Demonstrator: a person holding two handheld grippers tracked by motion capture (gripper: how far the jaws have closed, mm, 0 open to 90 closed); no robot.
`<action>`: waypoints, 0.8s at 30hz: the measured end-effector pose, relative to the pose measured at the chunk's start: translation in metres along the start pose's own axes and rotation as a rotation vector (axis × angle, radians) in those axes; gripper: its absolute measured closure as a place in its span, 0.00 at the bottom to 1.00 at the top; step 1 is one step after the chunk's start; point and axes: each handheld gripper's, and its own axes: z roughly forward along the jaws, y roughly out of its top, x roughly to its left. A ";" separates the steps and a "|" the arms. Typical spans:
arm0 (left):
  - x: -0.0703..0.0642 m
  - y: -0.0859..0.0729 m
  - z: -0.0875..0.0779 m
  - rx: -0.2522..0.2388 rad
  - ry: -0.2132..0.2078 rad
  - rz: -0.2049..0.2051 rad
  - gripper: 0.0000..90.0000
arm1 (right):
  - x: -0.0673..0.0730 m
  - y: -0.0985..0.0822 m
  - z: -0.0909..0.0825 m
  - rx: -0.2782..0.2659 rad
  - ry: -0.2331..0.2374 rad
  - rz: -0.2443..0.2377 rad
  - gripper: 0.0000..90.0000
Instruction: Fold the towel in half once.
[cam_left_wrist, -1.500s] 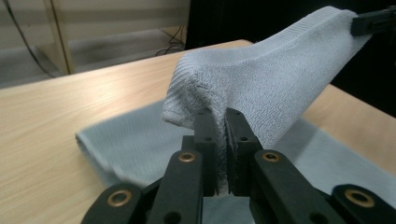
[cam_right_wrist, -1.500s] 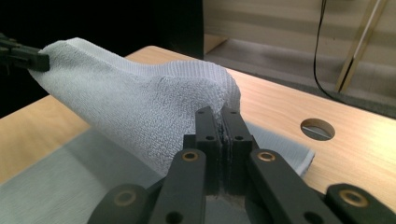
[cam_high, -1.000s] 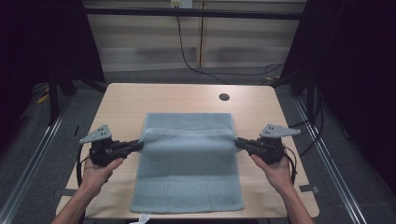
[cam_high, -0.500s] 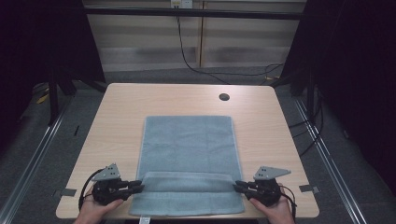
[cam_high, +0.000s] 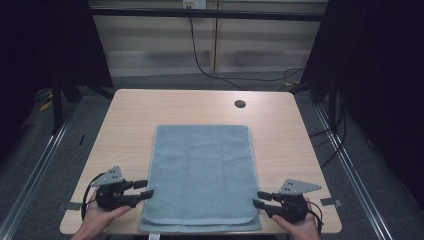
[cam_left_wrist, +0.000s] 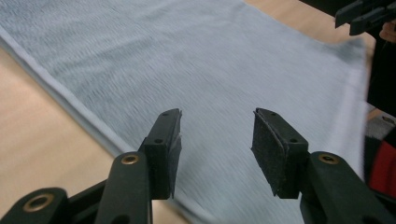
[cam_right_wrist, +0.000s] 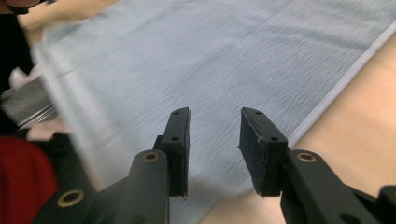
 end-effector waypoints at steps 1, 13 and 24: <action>0.006 0.004 0.007 0.009 0.023 -0.014 0.57 | -0.005 0.004 0.006 0.005 0.002 -0.001 0.70; 0.077 0.039 0.072 0.062 0.165 -0.095 0.57 | -0.069 0.055 0.085 0.072 -0.071 0.020 0.64; 0.064 0.026 0.066 0.101 0.154 -0.050 0.59 | -0.071 0.055 0.105 0.107 -0.081 0.040 0.61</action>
